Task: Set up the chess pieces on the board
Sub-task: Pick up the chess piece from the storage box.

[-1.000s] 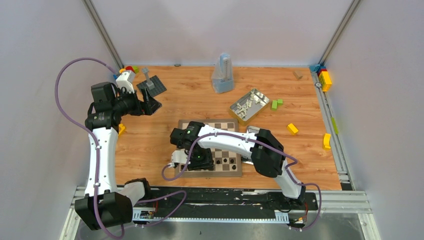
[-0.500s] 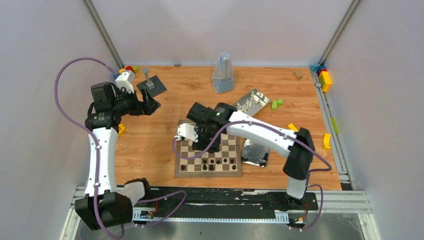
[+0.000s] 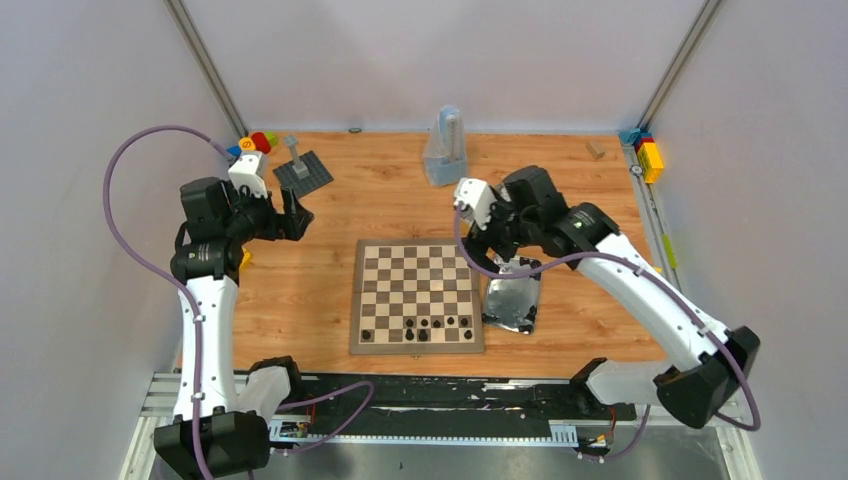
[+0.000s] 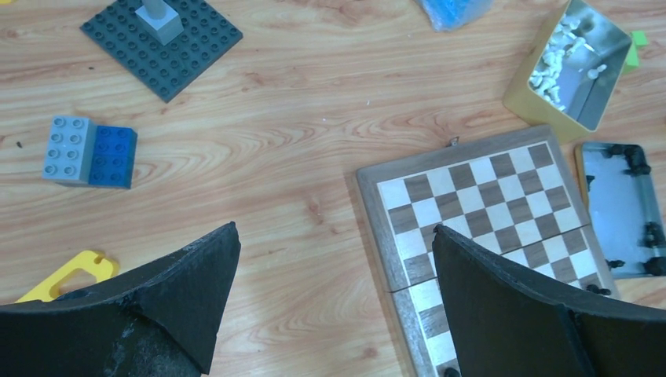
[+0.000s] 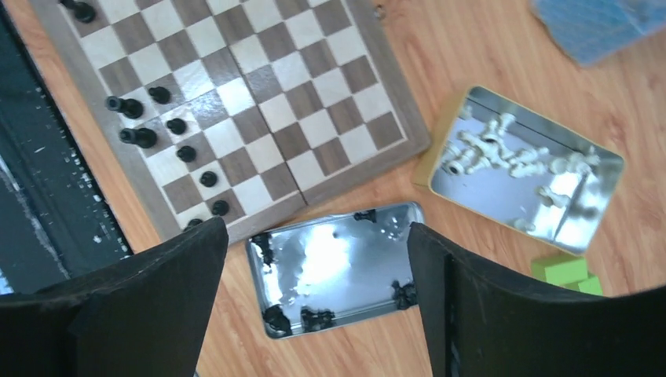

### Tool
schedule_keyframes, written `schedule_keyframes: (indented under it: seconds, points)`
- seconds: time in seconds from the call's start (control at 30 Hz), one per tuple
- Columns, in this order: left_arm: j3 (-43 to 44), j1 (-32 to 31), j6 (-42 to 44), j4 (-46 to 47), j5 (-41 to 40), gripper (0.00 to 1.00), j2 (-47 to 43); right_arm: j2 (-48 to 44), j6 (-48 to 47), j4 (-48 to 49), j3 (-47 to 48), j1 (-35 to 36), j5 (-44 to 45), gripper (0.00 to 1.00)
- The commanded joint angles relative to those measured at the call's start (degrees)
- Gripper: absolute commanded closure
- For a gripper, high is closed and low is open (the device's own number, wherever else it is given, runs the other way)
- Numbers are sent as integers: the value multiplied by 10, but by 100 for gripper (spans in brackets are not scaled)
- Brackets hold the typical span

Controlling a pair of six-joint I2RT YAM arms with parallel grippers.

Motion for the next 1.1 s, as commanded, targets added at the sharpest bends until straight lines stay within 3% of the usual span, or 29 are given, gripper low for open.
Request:
schedule_keyframes:
  seconds: [0.0, 0.07, 0.27, 0.4, 0.5, 0.7, 1.07]
  points:
    - [-14, 6, 52, 18, -9, 0, -10, -70, 40, 100, -76, -64, -57, 8]
    - [-18, 6, 62, 11, 2, 0, -10, -87, 52, 104, -108, -98, -74, 0]
    - [-25, 6, 111, -29, 47, 0, -14, -97, 101, 100, -205, -163, -131, 0]
    - [-42, 5, 134, -39, 51, 0, -24, -100, 63, 89, -259, -172, -163, 2]
    - [-58, 5, 134, -29, 51, 0, -32, -93, 45, 88, -280, -172, -182, 10]
    - [-71, 5, 111, -9, 64, 0, -31, -26, 27, 80, -273, -173, -179, 39]
    - [-74, 5, 115, -14, 70, 0, -39, 106, -34, 67, -249, -173, -212, 56]
